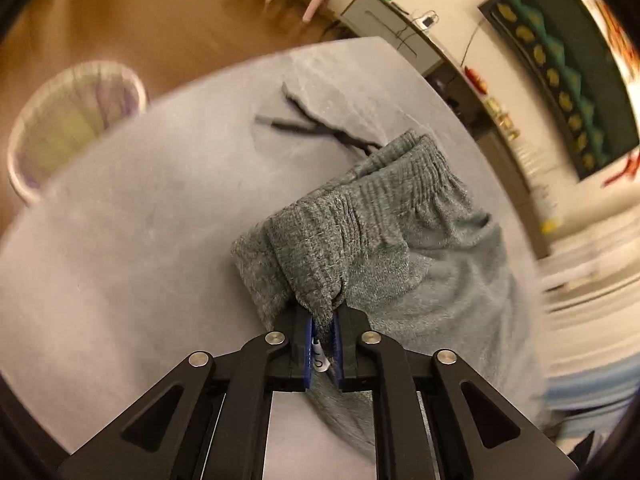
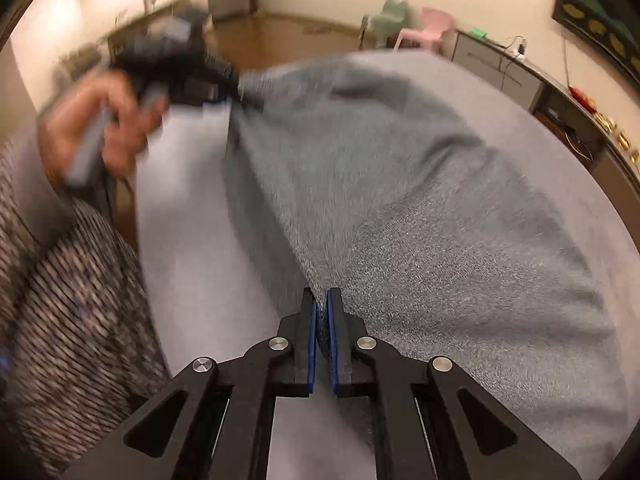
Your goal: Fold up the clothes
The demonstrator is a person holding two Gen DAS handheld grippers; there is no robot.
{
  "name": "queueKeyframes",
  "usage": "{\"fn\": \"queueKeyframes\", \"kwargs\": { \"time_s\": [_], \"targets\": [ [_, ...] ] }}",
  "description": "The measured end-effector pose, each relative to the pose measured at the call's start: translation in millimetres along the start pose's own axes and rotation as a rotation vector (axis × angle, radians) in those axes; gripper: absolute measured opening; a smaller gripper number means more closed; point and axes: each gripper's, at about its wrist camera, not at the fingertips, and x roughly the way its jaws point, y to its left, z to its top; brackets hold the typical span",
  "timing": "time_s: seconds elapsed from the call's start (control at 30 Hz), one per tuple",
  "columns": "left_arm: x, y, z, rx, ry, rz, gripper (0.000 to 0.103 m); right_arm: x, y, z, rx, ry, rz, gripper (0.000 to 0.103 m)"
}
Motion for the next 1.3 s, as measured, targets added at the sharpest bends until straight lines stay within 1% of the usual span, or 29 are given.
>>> {"fn": "queueKeyframes", "kwargs": {
  "time_s": [0.03, 0.1, 0.13, 0.17, 0.2, 0.23, 0.27, 0.3, 0.33, 0.37, 0.4, 0.47, 0.5, 0.57, 0.63, 0.67, 0.7, 0.8, 0.9, 0.97, 1.0, 1.03, 1.07, 1.1, 1.13, 1.2, 1.23, 1.27, 1.3],
  "targets": [
    [-1.7, -3.5, -1.4, 0.014, -0.009, 0.027, 0.021, 9.3, -1.4, -3.2, 0.0, 0.023, 0.0, 0.009],
    [-9.7, -9.2, -3.6, 0.033, -0.045, 0.083, 0.028, 7.2, -11.5, -8.7, 0.045, 0.017, 0.036, 0.015],
    [-18.0, -10.0, -4.0, 0.033, -0.082, 0.114, 0.04, 6.0, -16.6, -11.5, 0.067, 0.014, 0.054, 0.03],
    [-25.7, -11.7, -4.8, 0.03, -0.123, 0.141, 0.049, -3.7, -23.7, -12.1, 0.096, -0.001, 0.076, 0.044],
    [-33.1, -13.8, -5.7, 0.027, -0.165, 0.166, 0.058, -21.1, -34.6, -15.6, 0.12, -0.04, 0.087, 0.048],
    [-40.5, -15.9, -6.7, 0.023, -0.207, 0.19, 0.058, -43.7, -51.8, -22.1, 0.151, -0.087, 0.089, 0.054],
    [-43.3, -19.8, -7.2, 0.029, -0.228, 0.207, 0.058, -65.7, -74.9, -32.7, 0.192, -0.123, 0.075, 0.058],
    [-44.4, -24.2, -7.5, 0.038, -0.241, 0.221, 0.058, -78.8, -91.2, -43.1, 0.223, -0.138, 0.052, 0.059],
    [-45.5, -28.7, -7.8, 0.046, -0.254, 0.235, 0.058, -97.2, -123.0, -61.7, 0.279, -0.149, 0.0, 0.059],
    [-42.0, -35.2, -7.6, 0.065, -0.242, 0.237, 0.057, -109.9, -152.3, -81.1, 0.338, -0.14, -0.055, 0.059],
    [-36.9, -42.3, -7.3, 0.087, -0.22, 0.234, 0.056, -120.3, -190.5, -107.6, 0.432, -0.111, -0.132, 0.059],
    [-15.9, -55.6, -10.8, 0.15, -0.115, 0.196, 0.056, -139.1, -252.2, -154.7, 0.579, -0.062, -0.234, 0.059],
    [-7.7, -61.3, -13.7, 0.183, -0.076, 0.204, 0.056, -145.2, -278.1, -180.3, 0.648, -0.036, -0.276, 0.059],
    [-10.5, -66.0, -15.6, 0.219, -0.094, 0.269, 0.056, -146.0, -302.9, -217.9, 0.696, 0.009, -0.301, 0.059],
    [-19.1, -59.4, -13.2, 0.19, -0.116, 0.288, 0.057, -146.8, -327.6, -255.4, 0.744, 0.055, -0.326, 0.059],
    [-23.5, -54.3, -11.6, 0.164, -0.122, 0.29, 0.058, -146.6, -328.0, -267.1, 0.737, 0.058, -0.321, 0.061],
    [-28.3, -48.9, -9.4, 0.138, -0.123, 0.302, 0.061, -152.6, -323.6, -273.5, 0.695, 0.028, -0.34, 0.064],
    [-37.7, -42.6, -7.4, 0.1, -0.149, 0.334, 0.063, -159.4, -321.4, -285.0, 0.689, 0.044, -0.374, 0.065],
    [-42.3, -55.2, -10.2, 0.118, -0.194, 0.36, 0.063, -162.2, -300.9, -259.0, 0.61, -0.031, -0.368, 0.065],
    [-41.1, -71.5, -14.5, 0.158, -0.21, 0.348, 0.063, -156.0, -263.5, -225.5, 0.465, -0.098, -0.27, 0.065],
    [-37.1, -82.0, -17.9, 0.183, -0.203, 0.327, 0.063, -151.3, -245.7, -210.0, 0.397, -0.127, -0.215, 0.065],
    [-31.9, -91.3, -21.5, 0.205, -0.188, 0.309, 0.063, -144.6, -221.7, -195.3, 0.292, -0.136, -0.121, 0.065],
    [-25.1, -100.3, -25.0, 0.225, -0.168, 0.296, 0.063, -138.4, -206.0, -189.4, 0.229, -0.135, -0.089, 0.065],
    [-18.1, -108.4, -28.1, 0.242, -0.149, 0.291, 0.063, -126.1, -188.1, -176.8, 0.154, -0.127, -0.076, 0.064],
    [-11.3, -116.2, -31.3, 0.258, -0.13, 0.288, 0.063, -108.9, -170.8, -167.4, 0.084, -0.108, -0.086, 0.062],
    [-2.2, -128.9, -36.0, 0.282, -0.112, 0.289, 0.063, -77.7, -156.5, -160.9, 0.034, -0.047, -0.104, 0.03],
    [-0.2, -132.7, -36.9, 0.286, -0.109, 0.285, 0.063, -72.3, -159.7, -156.3, 0.052, -0.056, -0.113, 0.021],
    [1.7, -136.6, -37.7, 0.29, -0.107, 0.28, 0.063, -66.9, -163.0, -151.7, 0.07, -0.064, -0.122, 0.007],
    [1.6, -139.8, -38.0, 0.293, -0.112, 0.273, 0.063, -69.3, -171.6, -149.9, 0.116, -0.063, -0.11, 0.007]
  ]
}}
